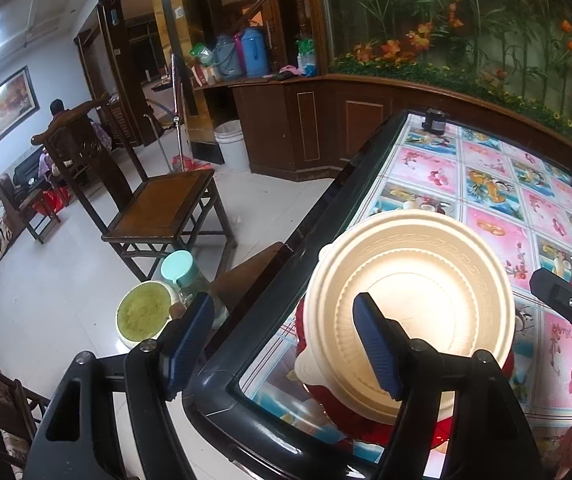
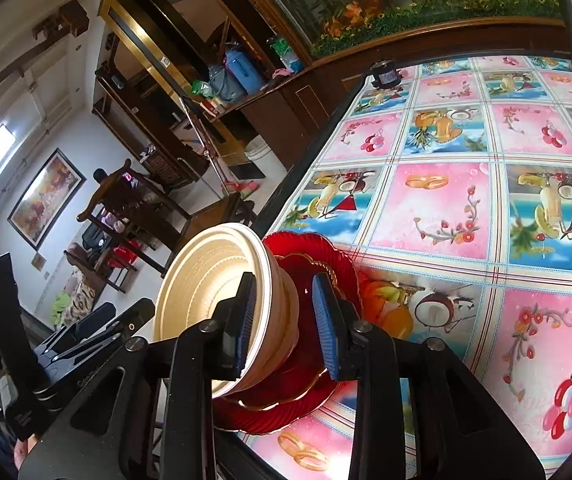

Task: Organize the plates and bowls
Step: 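Lower the beige bowl onto the red plate stack with both grippers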

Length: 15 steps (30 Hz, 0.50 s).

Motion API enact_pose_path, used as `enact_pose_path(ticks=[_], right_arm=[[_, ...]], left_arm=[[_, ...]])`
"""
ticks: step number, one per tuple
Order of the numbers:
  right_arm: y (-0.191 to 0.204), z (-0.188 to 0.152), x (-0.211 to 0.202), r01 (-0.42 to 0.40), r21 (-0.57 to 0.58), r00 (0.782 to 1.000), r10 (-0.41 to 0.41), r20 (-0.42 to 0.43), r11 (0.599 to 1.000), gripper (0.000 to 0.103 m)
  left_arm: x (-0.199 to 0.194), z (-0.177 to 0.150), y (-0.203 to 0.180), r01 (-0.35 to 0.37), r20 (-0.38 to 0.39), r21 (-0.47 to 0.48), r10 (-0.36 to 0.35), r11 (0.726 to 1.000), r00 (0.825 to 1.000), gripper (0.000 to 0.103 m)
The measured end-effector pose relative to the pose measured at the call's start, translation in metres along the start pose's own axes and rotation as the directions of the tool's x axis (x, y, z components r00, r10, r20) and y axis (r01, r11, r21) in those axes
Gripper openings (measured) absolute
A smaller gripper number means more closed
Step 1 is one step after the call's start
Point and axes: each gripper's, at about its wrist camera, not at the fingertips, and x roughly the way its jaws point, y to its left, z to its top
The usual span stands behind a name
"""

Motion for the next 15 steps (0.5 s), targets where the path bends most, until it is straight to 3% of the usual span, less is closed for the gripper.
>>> enact_pose_path(ticks=[8,11,15], right_arm=[[-0.001,-0.003,0.0,-0.029,-0.009,0.999,0.029,-0.019,1.0,0.035],[-0.005,-0.004,-0.002,-0.042,0.002,0.999,0.042,-0.018,0.999,0.045],[-0.011,-0.004,-0.003,-0.048,0.016,0.999,0.049,-0.015,0.999,0.046]], left_arm=[[0.001,-0.003,-0.003,-0.015,0.001,0.018,0.015,1.0,1.0,0.077],[0.002,-0.004,-0.004,-0.021,-0.005,0.019,0.021,1.0,1.0,0.077],[0.0,-0.005,-0.007,-0.021,-0.002,0.031,0.021,0.999,1.0,0.077]])
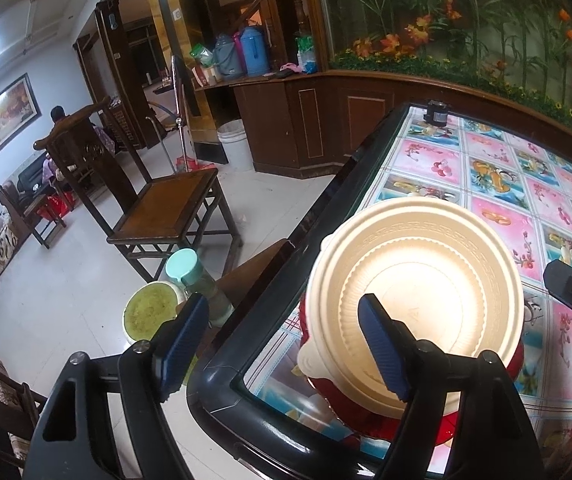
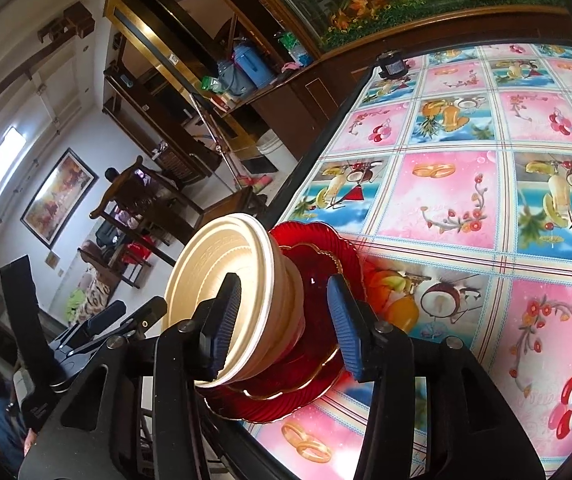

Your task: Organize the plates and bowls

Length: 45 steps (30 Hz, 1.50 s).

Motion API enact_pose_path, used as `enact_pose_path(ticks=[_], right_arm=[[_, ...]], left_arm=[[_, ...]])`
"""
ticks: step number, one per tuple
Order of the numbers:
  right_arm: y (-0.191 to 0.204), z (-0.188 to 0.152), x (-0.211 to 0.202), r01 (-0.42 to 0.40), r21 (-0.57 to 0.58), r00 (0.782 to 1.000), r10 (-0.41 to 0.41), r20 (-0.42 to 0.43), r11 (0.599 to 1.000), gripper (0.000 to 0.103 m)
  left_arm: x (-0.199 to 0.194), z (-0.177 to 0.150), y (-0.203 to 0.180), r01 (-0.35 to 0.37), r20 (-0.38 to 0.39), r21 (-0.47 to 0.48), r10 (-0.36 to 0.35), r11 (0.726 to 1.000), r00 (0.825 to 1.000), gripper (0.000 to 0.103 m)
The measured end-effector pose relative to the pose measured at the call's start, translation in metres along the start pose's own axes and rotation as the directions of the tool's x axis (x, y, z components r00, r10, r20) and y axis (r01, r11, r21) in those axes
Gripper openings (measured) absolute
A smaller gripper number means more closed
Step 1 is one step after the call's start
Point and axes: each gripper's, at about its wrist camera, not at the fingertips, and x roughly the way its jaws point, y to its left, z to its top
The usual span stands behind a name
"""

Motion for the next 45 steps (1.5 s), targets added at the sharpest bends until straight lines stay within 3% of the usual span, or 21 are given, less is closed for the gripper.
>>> enact_pose_path(ticks=[16,20,25,36,41,45], right_arm=[[-0.008,0.0,-0.016,-0.027,-0.008,0.999,0.027,0.024,1.0,0.046],[0.007,-0.006,-0.023,-0.058,-0.084,0.998,0.061,0.031,0.995,0.046],[0.03,-0.018,-0.029,-0.039,-0.198,0.997,0.052,0.061,0.979,0.046],[0.039,-0.026,-0.028,-0.031,-0.224,0.998,0.044,0.05,0.974,0.046],[0.046,-0.03,-0.028,-0.024,-0.232,0.998,0.036,0.047,0.973,0.046],[0.05,-0.032,-0.028,-0.024,-0.23,0.998,0.036,0.047,0.973,0.046]], left_arm=[[-0.028,0.003,-0.029,0.04,0.077,0.046,-0.044,0.998,0.996,0.08],[-0.035,0.002,-0.031,0.018,0.109,0.034,-0.022,0.999,0.994,0.081],[-0.044,0.003,-0.023,0.026,0.149,-0.012,-0.024,1.0,0.988,0.081],[-0.051,0.0,-0.014,0.059,0.179,-0.045,-0.05,0.997,0.983,0.089],[-0.051,-0.001,-0.008,0.092,0.174,-0.067,-0.079,0.994,0.982,0.102],[-0.054,-0.002,-0.001,0.121,0.196,-0.087,-0.102,0.989,0.975,0.102]])
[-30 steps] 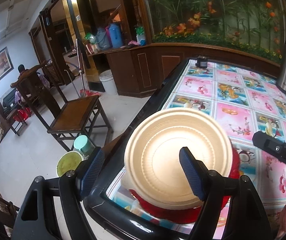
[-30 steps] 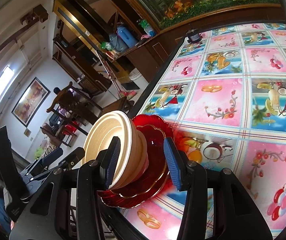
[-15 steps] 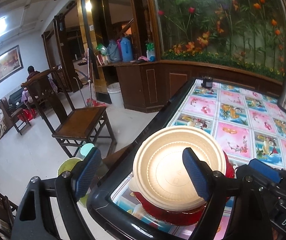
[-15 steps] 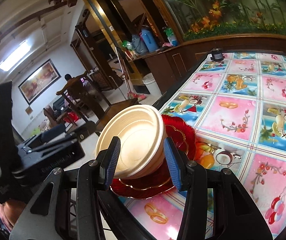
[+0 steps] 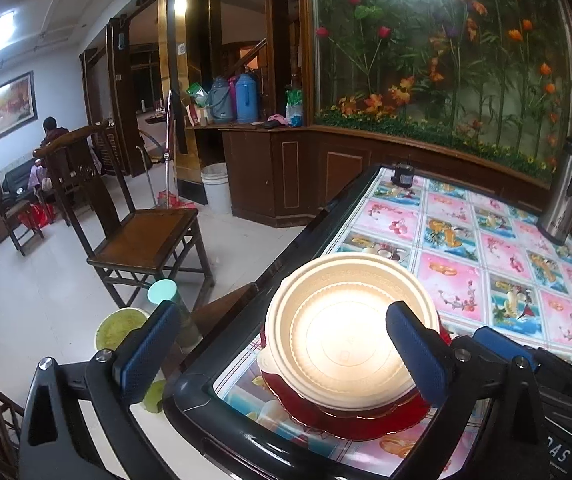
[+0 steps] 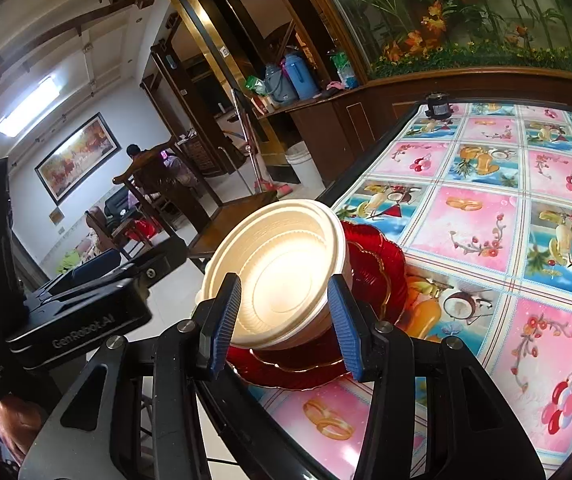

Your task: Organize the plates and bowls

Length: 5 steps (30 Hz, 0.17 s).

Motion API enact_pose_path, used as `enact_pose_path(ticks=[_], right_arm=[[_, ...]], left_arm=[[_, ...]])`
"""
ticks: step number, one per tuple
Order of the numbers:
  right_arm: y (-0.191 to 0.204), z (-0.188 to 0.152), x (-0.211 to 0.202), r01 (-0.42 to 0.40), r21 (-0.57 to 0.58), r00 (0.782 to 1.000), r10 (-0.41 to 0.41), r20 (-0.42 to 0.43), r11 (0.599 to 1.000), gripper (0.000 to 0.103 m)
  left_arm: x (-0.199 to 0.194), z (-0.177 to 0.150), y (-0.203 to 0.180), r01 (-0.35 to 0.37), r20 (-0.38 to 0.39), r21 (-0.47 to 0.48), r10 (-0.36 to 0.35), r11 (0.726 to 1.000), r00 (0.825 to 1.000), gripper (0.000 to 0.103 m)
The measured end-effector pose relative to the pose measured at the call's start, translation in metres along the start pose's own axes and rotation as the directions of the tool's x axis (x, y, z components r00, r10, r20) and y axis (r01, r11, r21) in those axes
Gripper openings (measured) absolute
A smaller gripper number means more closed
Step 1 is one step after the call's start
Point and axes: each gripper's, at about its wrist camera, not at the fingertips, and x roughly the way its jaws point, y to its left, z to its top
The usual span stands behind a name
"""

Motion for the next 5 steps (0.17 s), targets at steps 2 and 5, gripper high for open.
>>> enact_pose_path(ticks=[2,5], right_arm=[[0.001,-0.0001,0.0007,0.002,-0.001,1.0,-0.002,0.001,1.0,0.046],[0.0021,-0.0003,0.0012,0.003,-0.001,1.0,-0.003,0.001,1.0,0.046]], left_arm=[[-0.0003,-0.0007,0.0032,0.008,0.003,-0.017,-0.008,1.0,1.0,0.102],[0.0007,-0.0015,0.006,0.004,0.004,-0.029,-0.004,1.0,1.0,0.102]])
